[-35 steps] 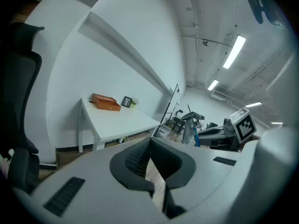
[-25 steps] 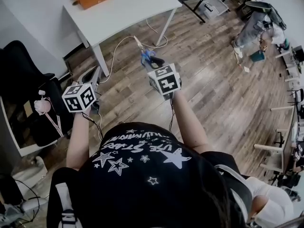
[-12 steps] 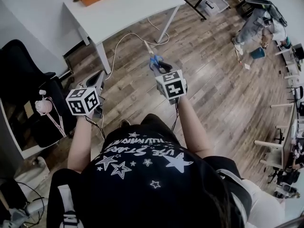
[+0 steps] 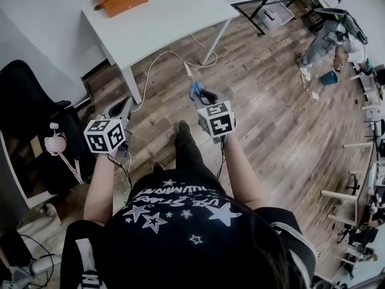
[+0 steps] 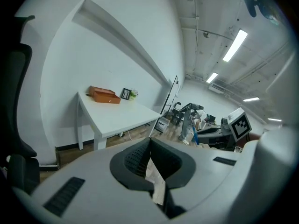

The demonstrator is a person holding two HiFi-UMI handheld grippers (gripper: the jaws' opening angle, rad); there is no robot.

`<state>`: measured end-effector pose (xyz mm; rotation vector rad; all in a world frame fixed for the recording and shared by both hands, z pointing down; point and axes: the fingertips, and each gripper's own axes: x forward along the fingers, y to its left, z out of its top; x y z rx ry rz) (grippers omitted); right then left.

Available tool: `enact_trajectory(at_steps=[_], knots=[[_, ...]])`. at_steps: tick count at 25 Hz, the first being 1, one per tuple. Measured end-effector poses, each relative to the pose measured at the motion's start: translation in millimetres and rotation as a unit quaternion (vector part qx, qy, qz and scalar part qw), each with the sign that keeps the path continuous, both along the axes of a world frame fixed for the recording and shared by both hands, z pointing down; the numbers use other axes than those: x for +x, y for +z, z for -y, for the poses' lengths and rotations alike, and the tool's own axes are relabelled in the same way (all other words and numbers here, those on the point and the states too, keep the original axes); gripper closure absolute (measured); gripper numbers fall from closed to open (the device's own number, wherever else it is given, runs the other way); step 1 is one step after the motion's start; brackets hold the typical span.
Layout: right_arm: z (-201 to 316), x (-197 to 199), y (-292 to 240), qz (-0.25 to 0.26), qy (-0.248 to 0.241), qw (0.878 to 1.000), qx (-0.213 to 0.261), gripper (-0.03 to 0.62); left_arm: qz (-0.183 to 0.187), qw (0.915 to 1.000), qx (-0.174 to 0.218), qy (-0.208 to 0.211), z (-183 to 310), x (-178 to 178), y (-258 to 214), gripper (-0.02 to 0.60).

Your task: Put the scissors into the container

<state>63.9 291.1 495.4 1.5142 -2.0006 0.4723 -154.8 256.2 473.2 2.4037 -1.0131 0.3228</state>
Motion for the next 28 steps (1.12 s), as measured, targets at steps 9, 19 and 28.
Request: enact_trajectory(at_steps=[9,19,28], knots=[[129,69,13,0.020,-0.044,0.999,-0.005,0.497,0.021,0.9985,-0.008,-0.050,101,61,8,0.561],[244,131,5,0.029,-0.112,0.993,0.002,0.497,0.027,0.9931,0.000,-0.114,190,126,-6,0.561],[302,168,8,0.035,-0.158,0.987,0.002,0.497,0.031,0.9854,0.005,-0.167,227,167,-7,0.561]])
